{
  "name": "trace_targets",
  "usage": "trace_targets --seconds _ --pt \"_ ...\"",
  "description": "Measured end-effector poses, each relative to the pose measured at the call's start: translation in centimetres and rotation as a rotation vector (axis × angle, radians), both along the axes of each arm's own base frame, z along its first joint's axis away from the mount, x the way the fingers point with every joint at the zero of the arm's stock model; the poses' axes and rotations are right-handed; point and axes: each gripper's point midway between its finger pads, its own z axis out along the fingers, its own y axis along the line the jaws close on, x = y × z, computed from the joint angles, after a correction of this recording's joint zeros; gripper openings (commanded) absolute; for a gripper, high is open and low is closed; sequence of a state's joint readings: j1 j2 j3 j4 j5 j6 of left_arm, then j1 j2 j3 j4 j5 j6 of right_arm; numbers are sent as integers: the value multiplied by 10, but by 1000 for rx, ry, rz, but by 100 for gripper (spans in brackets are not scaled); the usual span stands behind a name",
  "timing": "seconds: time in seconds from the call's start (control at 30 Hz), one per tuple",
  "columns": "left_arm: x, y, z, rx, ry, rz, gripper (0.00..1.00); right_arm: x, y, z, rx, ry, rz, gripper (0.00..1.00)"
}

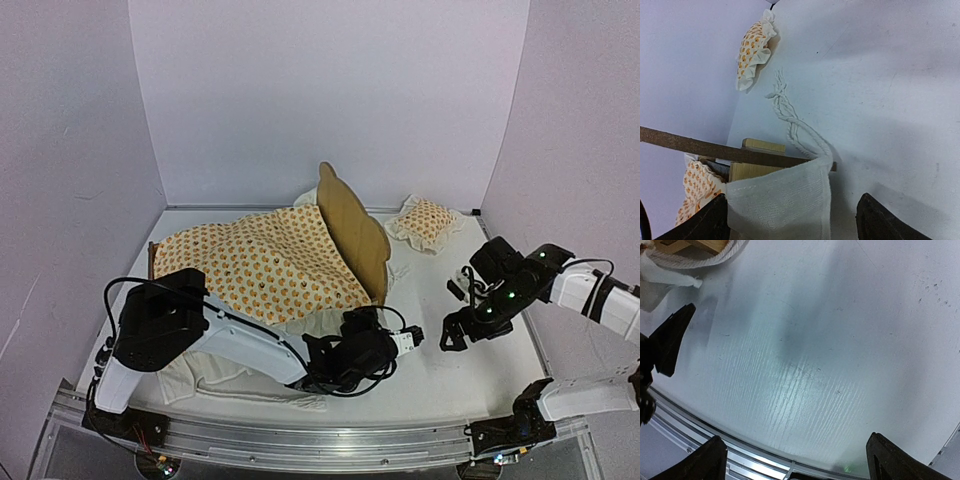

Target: Set up the pet bed

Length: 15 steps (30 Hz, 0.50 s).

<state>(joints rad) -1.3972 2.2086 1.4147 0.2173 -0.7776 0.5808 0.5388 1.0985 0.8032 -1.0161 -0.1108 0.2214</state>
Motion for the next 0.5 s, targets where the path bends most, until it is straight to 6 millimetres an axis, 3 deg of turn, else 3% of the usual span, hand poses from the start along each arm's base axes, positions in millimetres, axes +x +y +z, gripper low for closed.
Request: trace_targets --seconds 0.07,0.13,0.27,0.37,0.5 --pt "10 4 -2 15 -34 35 67 -1 3 0 18 1 3 98" --pt "20 9 2 6 -56 75 47 -2 5 0 35 8 5 98" --pt "37 18 17 -50 -78 148 23 -2 11 -1 63 17 6 98" --pt "42 24 35 -105 -68 168 12 0 21 -5 104 35 21 98" --pt "37 39 80 -228 -34 182 6 0 40 -11 201 42 71 94"
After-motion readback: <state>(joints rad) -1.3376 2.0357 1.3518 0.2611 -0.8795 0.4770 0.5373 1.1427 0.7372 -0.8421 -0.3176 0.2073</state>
